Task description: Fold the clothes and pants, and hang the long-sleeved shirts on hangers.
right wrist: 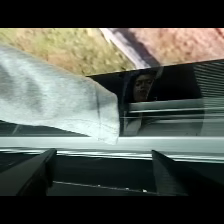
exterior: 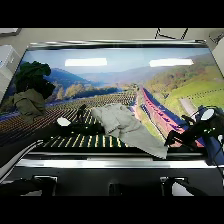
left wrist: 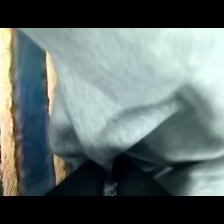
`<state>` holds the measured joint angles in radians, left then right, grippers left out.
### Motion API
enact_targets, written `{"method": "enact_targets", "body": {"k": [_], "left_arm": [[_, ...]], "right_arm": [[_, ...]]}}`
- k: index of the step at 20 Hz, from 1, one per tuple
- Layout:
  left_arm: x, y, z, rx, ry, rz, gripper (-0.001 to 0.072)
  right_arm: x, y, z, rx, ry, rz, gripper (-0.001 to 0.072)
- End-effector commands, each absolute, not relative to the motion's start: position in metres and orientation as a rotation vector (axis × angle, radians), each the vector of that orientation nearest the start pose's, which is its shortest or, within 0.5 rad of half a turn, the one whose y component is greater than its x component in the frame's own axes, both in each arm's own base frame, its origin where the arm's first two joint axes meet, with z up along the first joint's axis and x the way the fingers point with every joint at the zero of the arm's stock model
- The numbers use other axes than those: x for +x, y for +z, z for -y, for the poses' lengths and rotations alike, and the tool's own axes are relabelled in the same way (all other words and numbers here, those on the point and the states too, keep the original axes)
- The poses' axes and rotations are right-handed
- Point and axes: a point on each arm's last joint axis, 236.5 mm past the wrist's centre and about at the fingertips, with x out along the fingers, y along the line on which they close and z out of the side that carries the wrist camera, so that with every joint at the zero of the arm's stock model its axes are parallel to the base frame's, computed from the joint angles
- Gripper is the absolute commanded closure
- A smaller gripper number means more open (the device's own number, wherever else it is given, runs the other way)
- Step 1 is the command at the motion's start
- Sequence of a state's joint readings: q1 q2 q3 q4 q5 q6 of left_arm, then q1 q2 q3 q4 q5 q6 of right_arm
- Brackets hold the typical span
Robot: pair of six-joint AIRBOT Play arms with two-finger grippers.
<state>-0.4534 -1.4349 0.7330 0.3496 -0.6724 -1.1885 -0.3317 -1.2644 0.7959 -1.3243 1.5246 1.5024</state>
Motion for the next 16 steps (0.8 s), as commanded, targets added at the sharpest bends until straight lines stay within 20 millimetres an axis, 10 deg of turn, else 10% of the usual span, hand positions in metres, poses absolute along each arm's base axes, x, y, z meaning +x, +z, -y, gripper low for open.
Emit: {"method": "enact_targets", "body": {"k": [1,8,11,12,16], "left_arm": [[0.303,-0.085,0.299,-0.719,-0.538,-1.313,0.0673],[0.303,-0.068,0.299,-0.690,-0.578,-1.276,0.0674],[0.302,-0.059,0.297,-0.651,-0.600,-1.249,0.0674],[0.302,-0.056,0.297,-0.640,-0.607,-1.244,0.0674],[0.316,-0.024,0.275,-0.535,-0.640,-1.140,0.0676]], "right_arm": [[0.184,-0.088,0.000,0.551,-0.011,-1.916,-0.0004],[0.193,-0.103,-0.053,0.789,0.118,-1.813,0.0082],[0.205,-0.098,-0.062,0.856,0.133,-1.768,0.0451],[0.205,-0.096,-0.065,0.869,0.141,-1.769,0.0678],[0.239,-0.057,-0.065,0.827,0.257,-1.656,0.0675]]}}
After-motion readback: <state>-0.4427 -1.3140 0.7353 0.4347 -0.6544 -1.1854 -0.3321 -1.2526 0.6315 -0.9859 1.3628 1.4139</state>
